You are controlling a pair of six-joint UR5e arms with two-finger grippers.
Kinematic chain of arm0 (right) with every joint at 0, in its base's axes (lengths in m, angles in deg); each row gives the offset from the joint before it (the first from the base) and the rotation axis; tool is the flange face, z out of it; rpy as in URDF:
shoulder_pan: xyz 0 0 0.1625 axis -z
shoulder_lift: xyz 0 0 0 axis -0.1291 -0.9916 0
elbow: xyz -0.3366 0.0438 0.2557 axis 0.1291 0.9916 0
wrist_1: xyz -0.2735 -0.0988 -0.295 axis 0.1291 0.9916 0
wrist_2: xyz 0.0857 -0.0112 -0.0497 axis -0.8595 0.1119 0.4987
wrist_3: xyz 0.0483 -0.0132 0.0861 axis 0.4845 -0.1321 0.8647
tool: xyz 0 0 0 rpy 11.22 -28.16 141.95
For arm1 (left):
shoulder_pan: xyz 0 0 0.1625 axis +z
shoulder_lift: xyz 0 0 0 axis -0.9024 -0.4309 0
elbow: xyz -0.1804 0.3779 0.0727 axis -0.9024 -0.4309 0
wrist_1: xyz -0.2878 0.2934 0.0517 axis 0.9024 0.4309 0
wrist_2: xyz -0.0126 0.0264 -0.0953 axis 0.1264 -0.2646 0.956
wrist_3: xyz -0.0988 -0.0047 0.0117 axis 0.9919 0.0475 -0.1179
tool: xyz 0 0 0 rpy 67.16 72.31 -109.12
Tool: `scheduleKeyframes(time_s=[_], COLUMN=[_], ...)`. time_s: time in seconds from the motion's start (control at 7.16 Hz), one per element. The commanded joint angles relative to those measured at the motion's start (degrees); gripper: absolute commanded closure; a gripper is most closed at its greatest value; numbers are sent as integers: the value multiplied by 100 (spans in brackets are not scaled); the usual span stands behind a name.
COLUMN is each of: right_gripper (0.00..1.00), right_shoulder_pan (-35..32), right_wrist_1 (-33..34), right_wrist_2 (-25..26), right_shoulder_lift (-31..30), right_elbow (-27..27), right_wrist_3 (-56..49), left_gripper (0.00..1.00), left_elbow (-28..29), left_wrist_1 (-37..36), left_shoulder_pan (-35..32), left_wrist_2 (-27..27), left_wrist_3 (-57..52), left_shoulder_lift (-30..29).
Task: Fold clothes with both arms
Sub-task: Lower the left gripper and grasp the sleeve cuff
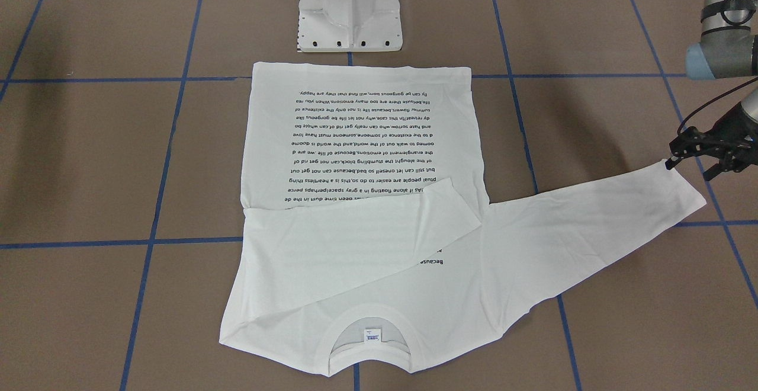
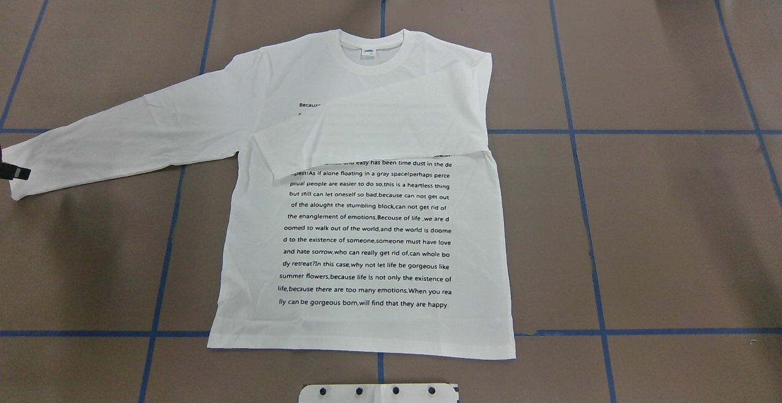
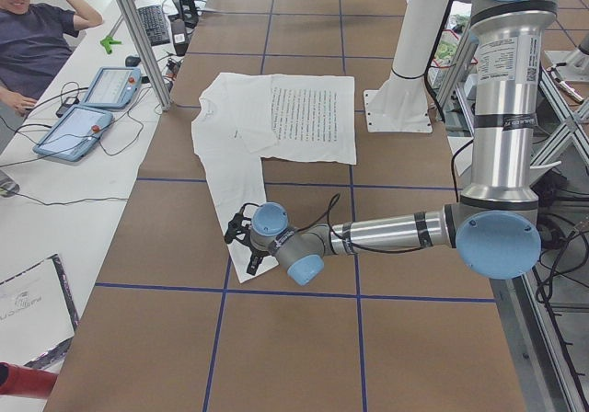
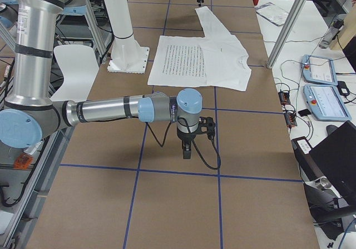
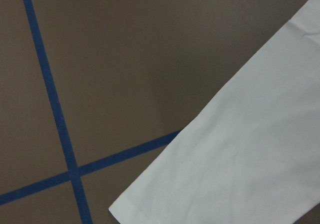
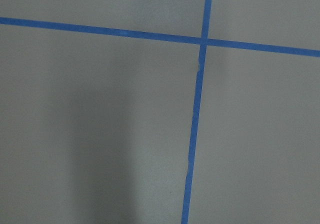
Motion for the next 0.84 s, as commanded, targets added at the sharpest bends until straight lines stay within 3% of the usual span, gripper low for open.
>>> scheduleKeyframes(time_s=[0.0, 0.14, 0.42, 0.7], right_gripper=[0, 0, 0, 0], right_shoulder_pan=[0, 0, 0, 0], right_wrist_1=[0, 0, 0, 0], right_wrist_2=[0, 0, 0, 0], right_shoulder_lift=[-20, -20, -20, -20], right_elbow=[0, 0, 0, 0], right_wrist_3=[-2, -2, -2, 7], left_gripper=[7, 8, 18, 21], left_elbow=[46, 38, -6, 11], left_wrist_1=[412, 413, 395, 395], left_shoulder_pan=[357, 462, 472, 472], left_wrist_2=[-109, -354, -400, -453], left_wrist_3=[266, 266, 301, 292], left_shoulder_lift=[278, 288, 227, 200])
